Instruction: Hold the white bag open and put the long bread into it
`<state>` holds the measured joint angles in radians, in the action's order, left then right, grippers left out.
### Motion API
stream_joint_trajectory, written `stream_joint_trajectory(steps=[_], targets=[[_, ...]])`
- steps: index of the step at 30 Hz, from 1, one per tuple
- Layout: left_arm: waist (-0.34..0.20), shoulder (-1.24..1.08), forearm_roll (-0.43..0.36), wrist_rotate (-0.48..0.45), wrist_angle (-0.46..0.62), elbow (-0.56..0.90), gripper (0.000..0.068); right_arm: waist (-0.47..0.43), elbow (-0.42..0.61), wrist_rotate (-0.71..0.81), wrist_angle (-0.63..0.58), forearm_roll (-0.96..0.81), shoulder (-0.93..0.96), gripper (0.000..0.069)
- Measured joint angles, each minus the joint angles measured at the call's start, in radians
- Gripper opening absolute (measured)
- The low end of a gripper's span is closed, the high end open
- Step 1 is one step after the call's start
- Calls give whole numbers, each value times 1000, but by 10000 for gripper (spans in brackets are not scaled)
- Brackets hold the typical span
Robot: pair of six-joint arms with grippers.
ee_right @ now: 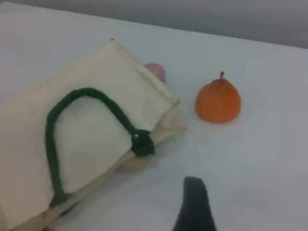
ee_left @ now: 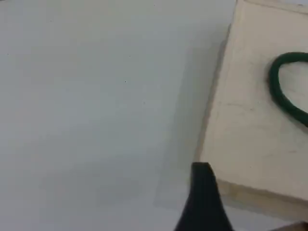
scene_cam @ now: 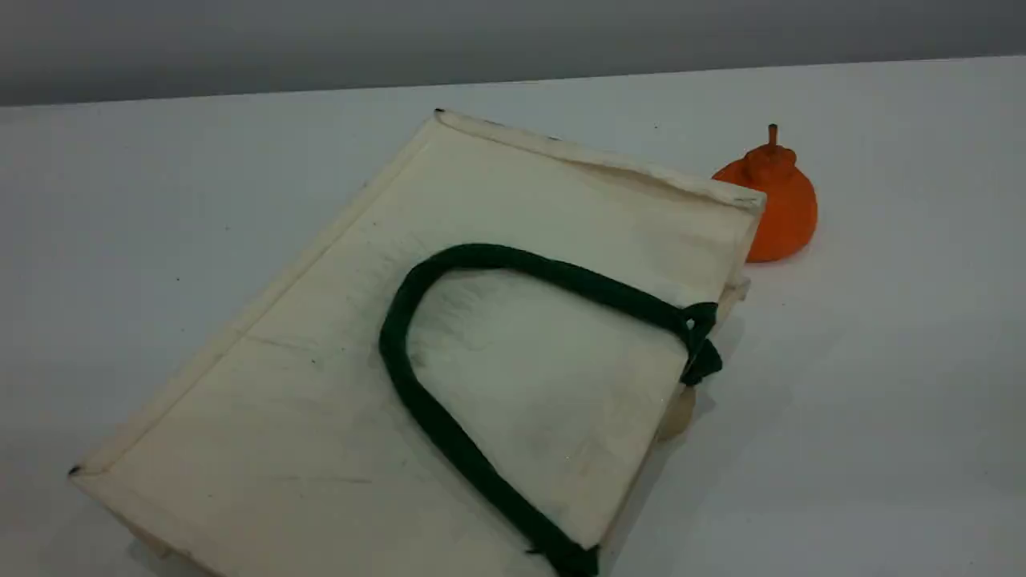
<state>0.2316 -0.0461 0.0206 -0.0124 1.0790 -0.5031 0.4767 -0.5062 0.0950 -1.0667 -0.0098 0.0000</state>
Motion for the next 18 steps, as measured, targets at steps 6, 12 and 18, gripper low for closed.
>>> stream_joint_trajectory(steps=[6,12,18], targets=[[0,0,0,-1,0,0,461,-199,0,0,0,10,0,482],[0,0,0,-1,0,0,461,-411,0,0,0,10,0,482],[-46,0,1,-1,0,0,461,-477,0,0,1,10,0,482]])
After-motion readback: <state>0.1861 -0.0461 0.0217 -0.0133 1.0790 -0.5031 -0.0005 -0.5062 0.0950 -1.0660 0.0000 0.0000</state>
